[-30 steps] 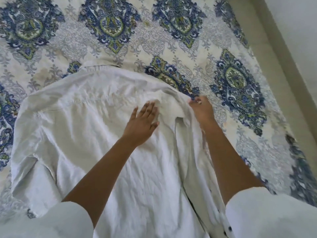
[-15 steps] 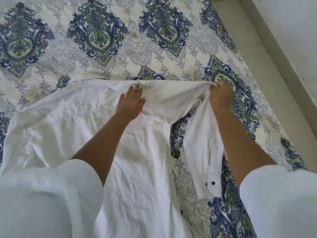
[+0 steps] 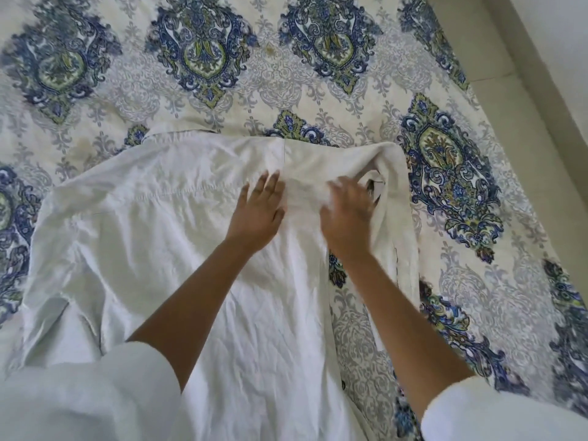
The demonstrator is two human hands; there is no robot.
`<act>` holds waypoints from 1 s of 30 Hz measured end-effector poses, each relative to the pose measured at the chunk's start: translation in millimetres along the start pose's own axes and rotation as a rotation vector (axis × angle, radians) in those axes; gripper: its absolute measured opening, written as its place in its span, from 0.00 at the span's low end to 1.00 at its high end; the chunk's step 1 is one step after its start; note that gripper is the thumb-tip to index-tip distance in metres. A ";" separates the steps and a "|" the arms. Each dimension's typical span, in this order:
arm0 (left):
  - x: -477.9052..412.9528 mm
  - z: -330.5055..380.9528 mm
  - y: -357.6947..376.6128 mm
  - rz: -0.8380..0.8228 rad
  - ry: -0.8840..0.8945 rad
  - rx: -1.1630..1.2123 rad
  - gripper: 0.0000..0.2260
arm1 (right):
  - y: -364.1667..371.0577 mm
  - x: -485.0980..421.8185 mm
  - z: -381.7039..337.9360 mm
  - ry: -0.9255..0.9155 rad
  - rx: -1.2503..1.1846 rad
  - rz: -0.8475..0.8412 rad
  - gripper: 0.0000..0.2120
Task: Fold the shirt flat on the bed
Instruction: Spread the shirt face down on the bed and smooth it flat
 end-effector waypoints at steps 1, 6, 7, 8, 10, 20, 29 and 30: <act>8.6 0.7 9.8 -0.035 0.009 -0.036 0.25 | 23.0 16.6 -14.9 -0.070 0.003 -0.154 0.21; 57.3 -59.7 26.9 -0.196 -0.215 -0.127 0.28 | 75.1 42.7 22.0 -0.020 0.382 -0.440 0.25; 66.6 -64.8 24.4 -0.213 -0.220 -0.150 0.28 | 67.0 40.8 36.8 0.064 0.407 -0.415 0.25; 77.0 -62.8 22.0 -0.223 -0.202 -0.166 0.28 | 58.1 42.9 44.2 0.121 0.415 -0.380 0.25; 94.0 -37.8 19.6 -0.211 -0.107 -0.185 0.28 | 45.1 62.4 30.6 0.066 0.385 -0.321 0.25; 178.1 88.8 77.4 -0.185 0.021 0.007 0.29 | 0.2 182.0 82.5 0.445 -0.357 -0.319 0.17; 234.6 209.6 83.3 0.114 0.117 0.188 0.16 | 5.8 284.9 135.4 0.711 -0.443 -0.850 0.10; 235.4 215.8 88.1 0.103 0.103 0.203 0.15 | 5.9 287.0 136.9 0.683 -0.401 -0.846 0.08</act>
Point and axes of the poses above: each hand's wrist, its own x-axis away from the middle knuckle, its own y-axis out of the palm, z = x × y, the point moved 9 cm from there along -x, towards the middle knuckle, and after that the axes turned 15 degrees about y, right-handed, at the moved point
